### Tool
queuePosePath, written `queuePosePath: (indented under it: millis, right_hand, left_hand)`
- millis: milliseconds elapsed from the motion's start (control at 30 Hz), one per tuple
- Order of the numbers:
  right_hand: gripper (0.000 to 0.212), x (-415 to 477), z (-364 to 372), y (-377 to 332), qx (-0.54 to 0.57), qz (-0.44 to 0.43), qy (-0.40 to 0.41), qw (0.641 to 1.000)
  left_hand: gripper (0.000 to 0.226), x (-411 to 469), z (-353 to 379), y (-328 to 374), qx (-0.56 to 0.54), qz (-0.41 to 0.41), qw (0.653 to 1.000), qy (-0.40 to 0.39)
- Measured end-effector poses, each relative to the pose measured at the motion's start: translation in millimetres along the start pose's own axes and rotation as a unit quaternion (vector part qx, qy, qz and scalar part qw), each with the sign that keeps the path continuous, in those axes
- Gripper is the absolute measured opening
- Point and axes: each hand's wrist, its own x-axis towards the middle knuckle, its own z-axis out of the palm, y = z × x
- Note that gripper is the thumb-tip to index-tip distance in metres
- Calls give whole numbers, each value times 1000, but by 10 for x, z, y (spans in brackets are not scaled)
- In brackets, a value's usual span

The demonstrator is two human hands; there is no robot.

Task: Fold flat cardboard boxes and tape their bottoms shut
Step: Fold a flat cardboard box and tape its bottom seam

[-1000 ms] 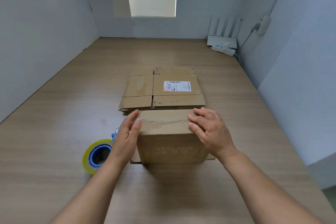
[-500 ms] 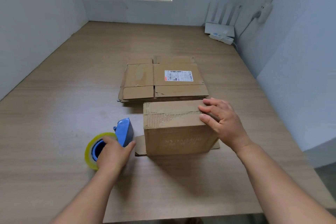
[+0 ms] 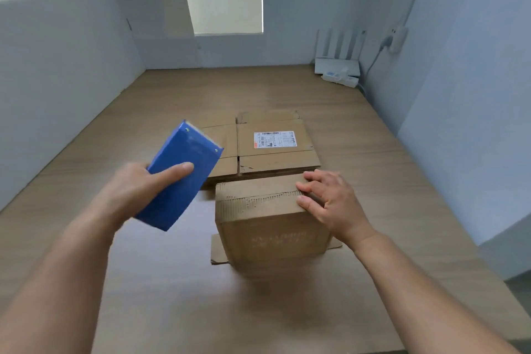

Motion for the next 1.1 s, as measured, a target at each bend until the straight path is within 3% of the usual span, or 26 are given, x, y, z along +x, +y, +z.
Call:
queuePosePath:
  millis: [100,233,400,500,567,633,700,833,967,1100]
  right_hand:
    - [26,6,7,24,-13,-1,3,1000]
    - [32,5,-2,78,-37,-5,-23,999]
    - [39,54,-66,87,-7,-9,-58,998]
    - [53,64,-170,23,118,11,31,992]
    - [56,39,-240,-61,300,68,66,949]
    - [53,38,-278,-122,455,125,3,882]
    - [46,69,-313,-131,483,146,-78,860]
    - [22,140,-359,-117,474,135,-88,866]
    - [13,174,-340,-127,464,145,-81,870]
    - [14,197,-255,-131,392,148,-57,906]
  left_hand:
    - [70,-169,14,617,107,94,987,-71]
    - [67,-158,413,958,253,126,937,-206]
    - [63,-3,681,828,267,126,926,-236]
    - [65,36,655,779,239,118,934,-236]
    - [63,39,647,766,226,116,938,-235]
    - [58,41,643,767,221,112,940,-233]
    - [56,43,640,783,220,108,941,-234]
    - [62,61,640,790,218,107,939,-242]
    - [62,94,650,803,231,108,935,-247]
    - [61,104,637,854,252,104,926,-261]
